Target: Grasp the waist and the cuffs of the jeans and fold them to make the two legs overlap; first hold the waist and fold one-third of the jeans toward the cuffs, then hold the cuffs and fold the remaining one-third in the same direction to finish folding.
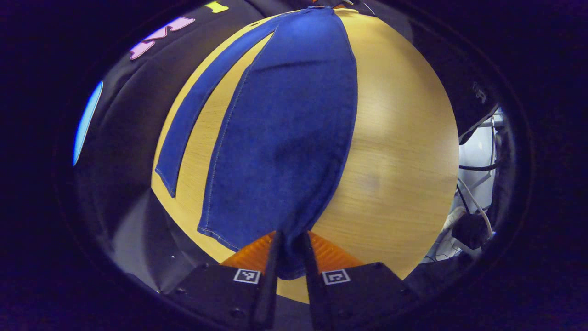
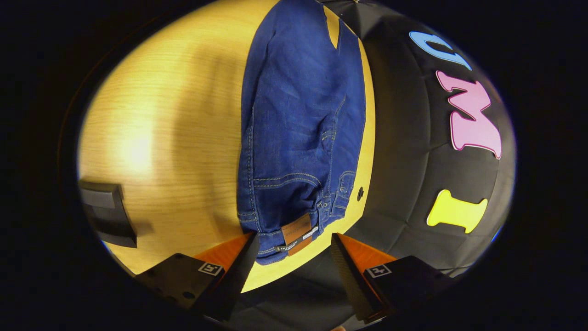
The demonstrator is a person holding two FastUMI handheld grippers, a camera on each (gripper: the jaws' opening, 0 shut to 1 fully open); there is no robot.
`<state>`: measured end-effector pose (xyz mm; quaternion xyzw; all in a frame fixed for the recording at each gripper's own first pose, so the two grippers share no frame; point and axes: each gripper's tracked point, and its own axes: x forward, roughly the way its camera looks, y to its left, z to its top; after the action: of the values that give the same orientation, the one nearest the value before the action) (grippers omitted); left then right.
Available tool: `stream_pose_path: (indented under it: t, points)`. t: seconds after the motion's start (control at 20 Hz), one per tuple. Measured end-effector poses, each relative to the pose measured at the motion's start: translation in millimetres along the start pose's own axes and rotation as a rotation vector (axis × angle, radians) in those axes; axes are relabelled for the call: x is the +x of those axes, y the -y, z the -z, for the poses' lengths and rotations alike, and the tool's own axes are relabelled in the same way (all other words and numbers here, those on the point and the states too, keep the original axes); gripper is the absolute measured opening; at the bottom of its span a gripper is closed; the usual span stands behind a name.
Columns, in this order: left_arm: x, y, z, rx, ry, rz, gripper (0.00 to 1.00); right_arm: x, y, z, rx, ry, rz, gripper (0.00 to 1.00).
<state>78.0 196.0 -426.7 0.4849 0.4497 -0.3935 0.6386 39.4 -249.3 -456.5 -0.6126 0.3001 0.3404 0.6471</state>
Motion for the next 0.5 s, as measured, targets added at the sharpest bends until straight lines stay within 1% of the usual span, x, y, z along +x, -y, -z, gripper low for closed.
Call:
stream_pose_path:
  t: [0.1,0.15,0.2,0.3,0.35,0.45,0.5]
  points:
    - [0.6,0.5,1.3,-0.023,-0.01,0.005,0.18,1.1,0.2,7.6,0.003,-0.017,-0.01,0.96]
    - [-0.8,-1.2,-1.5,-0.036,-0.008,0.013,0.16,2.3,-0.5,11.6,-0.001,-0.026,-0.018,0.96]
    - [-0.2,-1.3,-3.2,-0.054,-0.004,0.021,0.09,3.5,-3.9,15.1,0.001,-0.034,-0.035,0.96]
    - [1.9,-0.4,-3.0,-0.08,-0.02,0.048,0.06,4.6,-19.0,15.2,0.013,-0.029,-0.105,0.96]
    - [2.7,-0.5,-2.3,-0.076,-0.028,0.058,0.06,5.1,-22.2,13.8,-0.006,-0.014,-0.127,0.96]
    - [1.9,-1.8,-3.8,-0.066,-0.032,0.064,0.06,10.5,-16.4,11.3,-0.061,0.002,-0.119,0.94]
    - [2.4,-1.2,-3.7,-0.068,-0.034,0.065,0.06,14.9,-13.0,10.0,-0.068,-0.002,-0.118,0.94]
